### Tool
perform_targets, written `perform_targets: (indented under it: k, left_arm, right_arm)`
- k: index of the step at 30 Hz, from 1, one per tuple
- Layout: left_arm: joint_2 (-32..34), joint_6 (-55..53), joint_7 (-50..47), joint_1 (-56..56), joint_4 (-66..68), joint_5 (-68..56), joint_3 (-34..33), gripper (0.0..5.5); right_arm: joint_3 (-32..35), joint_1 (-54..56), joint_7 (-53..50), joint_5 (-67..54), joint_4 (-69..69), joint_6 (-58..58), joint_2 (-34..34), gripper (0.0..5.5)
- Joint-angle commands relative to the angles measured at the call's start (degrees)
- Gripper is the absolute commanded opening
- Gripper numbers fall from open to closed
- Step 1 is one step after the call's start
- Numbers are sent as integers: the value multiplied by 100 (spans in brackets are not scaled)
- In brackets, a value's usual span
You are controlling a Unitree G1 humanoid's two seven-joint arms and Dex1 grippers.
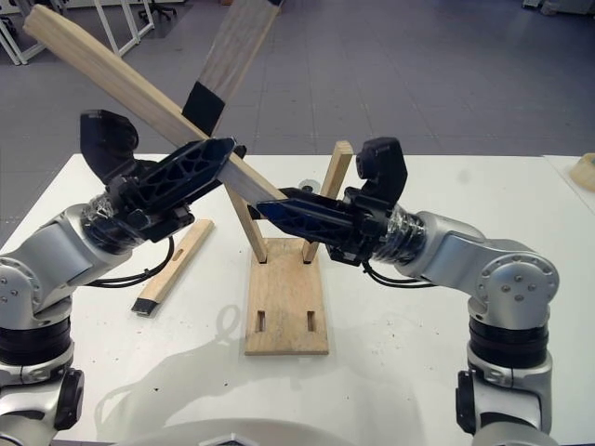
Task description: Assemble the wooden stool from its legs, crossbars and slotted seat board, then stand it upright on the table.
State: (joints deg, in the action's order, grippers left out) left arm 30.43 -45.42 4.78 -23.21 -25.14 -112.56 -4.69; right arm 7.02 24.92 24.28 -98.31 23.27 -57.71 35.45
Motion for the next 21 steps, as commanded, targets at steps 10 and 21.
perform_targets:
  k: [10,21]
  left_arm:
    - [407,-26,420,98,620,552,-645,207]
    - [1546,959,4851,1133,442,5667,1040,206]
  right_arm:
    - [-15,-486,1463,1437,115,-113,735,369]
    - [-2806,-990,2701,7311,-278,2354,1710,369]
